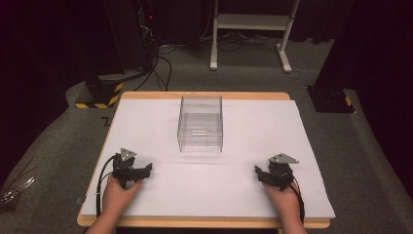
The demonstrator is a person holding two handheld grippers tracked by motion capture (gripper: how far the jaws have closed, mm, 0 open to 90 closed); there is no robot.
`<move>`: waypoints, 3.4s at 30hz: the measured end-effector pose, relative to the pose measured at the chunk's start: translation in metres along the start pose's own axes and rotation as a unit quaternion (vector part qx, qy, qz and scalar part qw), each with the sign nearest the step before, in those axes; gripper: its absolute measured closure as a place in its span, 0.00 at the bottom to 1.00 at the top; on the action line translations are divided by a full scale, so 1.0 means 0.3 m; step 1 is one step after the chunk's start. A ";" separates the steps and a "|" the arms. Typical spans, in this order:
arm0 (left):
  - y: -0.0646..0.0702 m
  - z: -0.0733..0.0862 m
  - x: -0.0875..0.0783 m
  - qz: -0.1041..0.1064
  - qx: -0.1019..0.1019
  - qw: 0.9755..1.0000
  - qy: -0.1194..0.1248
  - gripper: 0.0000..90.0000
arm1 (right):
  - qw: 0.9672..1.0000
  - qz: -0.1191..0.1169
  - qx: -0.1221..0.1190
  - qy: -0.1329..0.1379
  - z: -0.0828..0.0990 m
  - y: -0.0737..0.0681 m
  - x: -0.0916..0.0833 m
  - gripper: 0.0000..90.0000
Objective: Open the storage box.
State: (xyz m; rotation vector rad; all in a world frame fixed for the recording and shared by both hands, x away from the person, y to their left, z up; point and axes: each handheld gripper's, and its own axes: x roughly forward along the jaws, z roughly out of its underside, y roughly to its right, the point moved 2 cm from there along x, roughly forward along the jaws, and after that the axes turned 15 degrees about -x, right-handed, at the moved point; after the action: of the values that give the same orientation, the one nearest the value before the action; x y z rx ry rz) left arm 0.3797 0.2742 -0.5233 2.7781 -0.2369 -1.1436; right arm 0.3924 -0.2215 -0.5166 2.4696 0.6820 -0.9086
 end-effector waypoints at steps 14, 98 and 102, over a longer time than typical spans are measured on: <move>0.000 0.000 0.001 0.000 -0.001 1.000 0.000 0.12 | 1.000 0.001 0.000 0.000 0.000 -0.001 -0.001 0.39; 0.000 0.000 0.001 0.000 -0.001 1.000 0.000 0.12 | 0.981 -0.085 -0.067 0.162 -0.358 -0.268 0.008 0.61; 0.001 0.000 0.001 0.000 -0.002 1.000 0.001 0.12 | 0.980 -0.085 -0.070 0.167 -0.376 -0.280 0.022 0.65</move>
State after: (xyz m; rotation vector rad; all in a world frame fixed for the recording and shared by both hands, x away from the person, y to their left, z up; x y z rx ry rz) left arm 0.3800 0.2739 -0.5234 2.7758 -0.2346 -1.1403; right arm 0.4024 -0.0929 -0.4603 2.4877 1.0462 -0.4822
